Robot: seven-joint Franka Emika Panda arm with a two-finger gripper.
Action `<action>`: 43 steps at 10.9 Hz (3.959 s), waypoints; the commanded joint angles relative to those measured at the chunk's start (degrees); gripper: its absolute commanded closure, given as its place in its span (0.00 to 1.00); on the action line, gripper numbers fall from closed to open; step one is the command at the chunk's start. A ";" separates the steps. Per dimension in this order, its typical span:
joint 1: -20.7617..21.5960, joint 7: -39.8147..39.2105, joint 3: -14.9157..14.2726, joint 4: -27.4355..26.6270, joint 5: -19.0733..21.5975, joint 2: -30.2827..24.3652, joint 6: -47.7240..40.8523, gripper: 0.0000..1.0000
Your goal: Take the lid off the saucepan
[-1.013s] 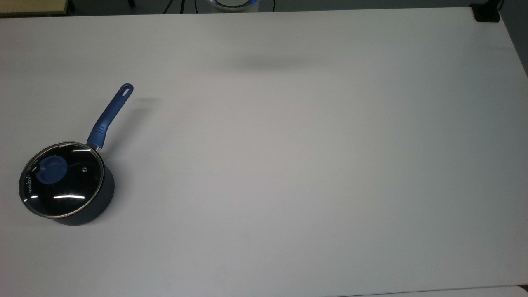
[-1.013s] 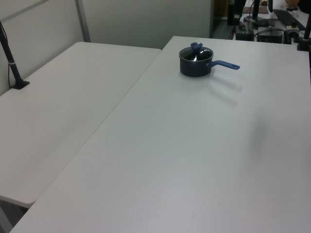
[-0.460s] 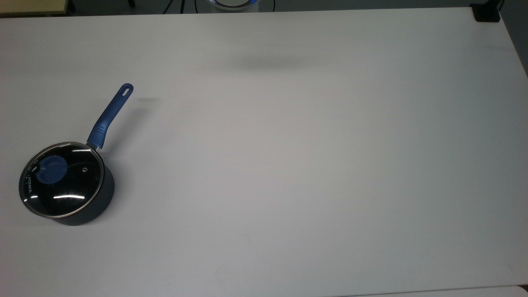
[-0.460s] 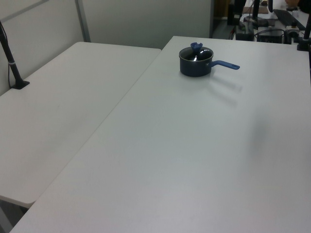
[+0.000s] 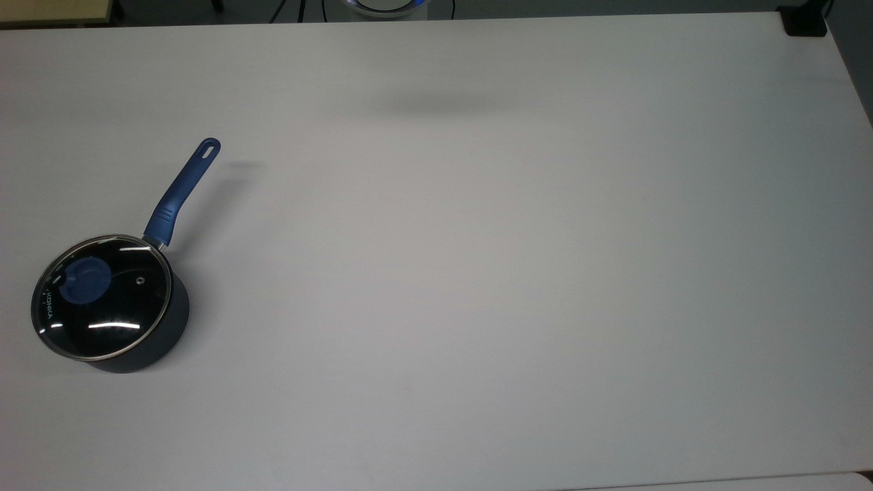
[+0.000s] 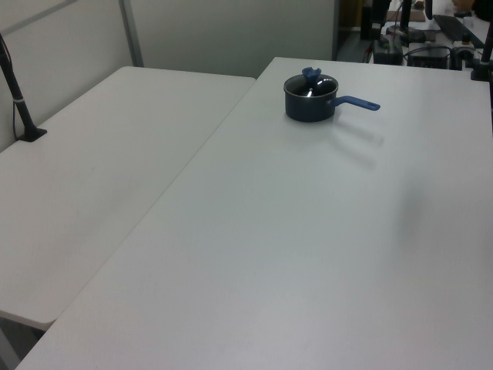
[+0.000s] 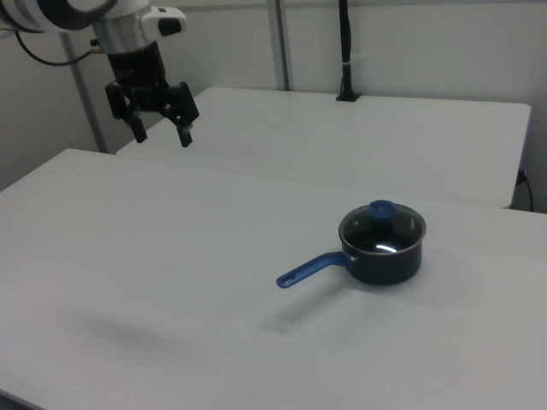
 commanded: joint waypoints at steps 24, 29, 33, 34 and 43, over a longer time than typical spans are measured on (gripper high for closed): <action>-6.46 38.55 -13.45 2.72 -1.80 36.67 68.30 0.00; -7.07 38.29 -14.43 2.55 -2.94 36.93 68.38 0.23; -6.99 38.29 -14.34 2.55 -6.02 37.99 68.38 0.47; -6.99 38.38 -14.34 2.46 -7.50 37.99 68.38 0.48; -6.99 38.46 -14.34 1.67 -14.45 39.13 68.21 0.82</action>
